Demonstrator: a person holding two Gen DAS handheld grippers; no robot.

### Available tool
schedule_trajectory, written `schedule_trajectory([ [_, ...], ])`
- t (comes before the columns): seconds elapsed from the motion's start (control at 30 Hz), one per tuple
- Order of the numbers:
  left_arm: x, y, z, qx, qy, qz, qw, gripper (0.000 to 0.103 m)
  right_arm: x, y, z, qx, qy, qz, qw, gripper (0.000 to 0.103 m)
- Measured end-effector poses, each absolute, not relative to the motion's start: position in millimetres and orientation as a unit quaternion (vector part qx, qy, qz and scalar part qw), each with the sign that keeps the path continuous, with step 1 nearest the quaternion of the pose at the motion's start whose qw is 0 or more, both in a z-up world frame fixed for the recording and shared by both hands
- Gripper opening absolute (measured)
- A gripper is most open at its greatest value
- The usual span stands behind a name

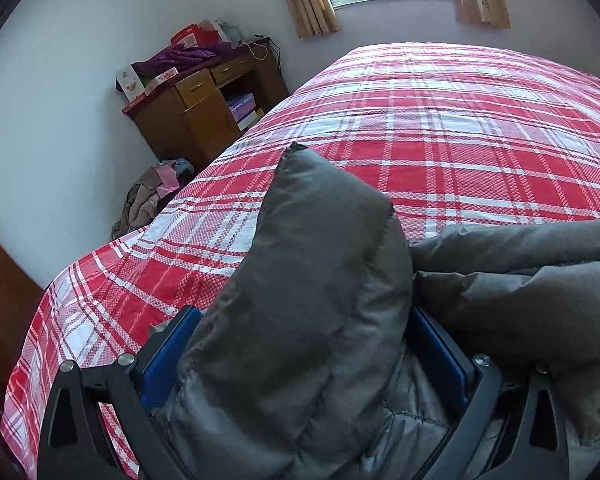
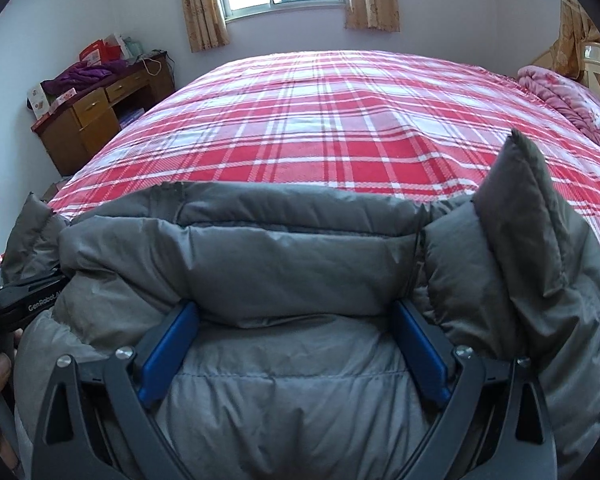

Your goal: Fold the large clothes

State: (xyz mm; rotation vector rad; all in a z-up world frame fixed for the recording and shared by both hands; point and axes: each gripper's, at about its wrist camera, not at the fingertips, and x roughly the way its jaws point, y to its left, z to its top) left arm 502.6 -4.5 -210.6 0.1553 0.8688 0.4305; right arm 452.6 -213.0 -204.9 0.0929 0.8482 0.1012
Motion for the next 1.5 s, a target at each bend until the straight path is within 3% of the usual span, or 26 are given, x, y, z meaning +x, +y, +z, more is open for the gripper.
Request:
schedule_trajectory([
  [0.3, 505, -8, -201, 0.086, 0.43, 0.211, 0.874, 0.102, 455, -214, -207, 0.045, 0.416, 0.044, 0.907, 0.098],
  [0.43, 479, -15, -144, 0.014, 0.386, 0.166, 0.908, 0.102, 449, -218, -190, 0.04, 0.417, 0.047, 0.907, 0.096],
  [0.53, 469, -42, -116, -0.004, 0.347, 0.118, 0.93, 0.102, 425, -229, -148, 0.029, 0.342, 0.04, 0.938, 0.096],
  [0.63, 479, -79, -127, 0.024, 0.349, 0.086, 0.933, 0.102, 422, -248, -130, 0.01, 0.31, 0.006, 0.951, 0.095],
  [0.73, 495, -108, -154, 0.068, 0.376, 0.087, 0.92, 0.102, 435, -273, -153, 0.02, 0.347, -0.029, 0.937, 0.088],
  [0.9, 511, -120, -196, 0.083, 0.419, 0.09, 0.9, 0.102, 439, -299, -190, 0.042, 0.379, -0.043, 0.924, 0.088],
  [1.5, 514, -121, -212, 0.086, 0.413, 0.104, 0.901, 0.102, 457, -296, -214, 0.038, 0.426, -0.042, 0.903, 0.095],
])
